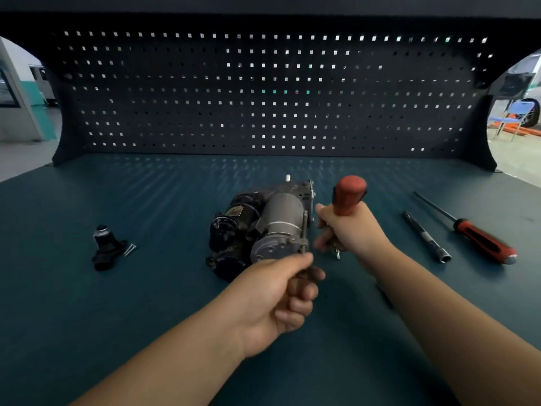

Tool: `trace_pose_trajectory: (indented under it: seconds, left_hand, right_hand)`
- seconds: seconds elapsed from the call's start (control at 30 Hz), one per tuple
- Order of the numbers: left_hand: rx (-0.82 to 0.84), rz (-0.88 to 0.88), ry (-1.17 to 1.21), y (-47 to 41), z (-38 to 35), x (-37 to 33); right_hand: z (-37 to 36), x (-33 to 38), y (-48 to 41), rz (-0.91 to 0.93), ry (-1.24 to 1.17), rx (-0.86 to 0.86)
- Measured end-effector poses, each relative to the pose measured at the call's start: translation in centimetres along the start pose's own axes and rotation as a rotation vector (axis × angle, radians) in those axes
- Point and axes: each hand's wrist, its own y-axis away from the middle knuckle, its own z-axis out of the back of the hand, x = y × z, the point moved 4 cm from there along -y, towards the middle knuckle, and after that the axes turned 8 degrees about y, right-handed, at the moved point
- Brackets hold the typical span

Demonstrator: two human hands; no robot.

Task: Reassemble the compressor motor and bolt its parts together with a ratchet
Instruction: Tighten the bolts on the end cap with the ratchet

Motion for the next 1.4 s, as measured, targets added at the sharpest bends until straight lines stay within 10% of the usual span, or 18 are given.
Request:
trace_pose_trajectory:
  seconds: [1.4]
  left_hand:
    - [-0.032,-0.074,0.214,-2.1,-0.5,-0.1]
  right_hand:
    - [-2.5,-1.3,-3.7,-0.054,-0.215,-0.021]
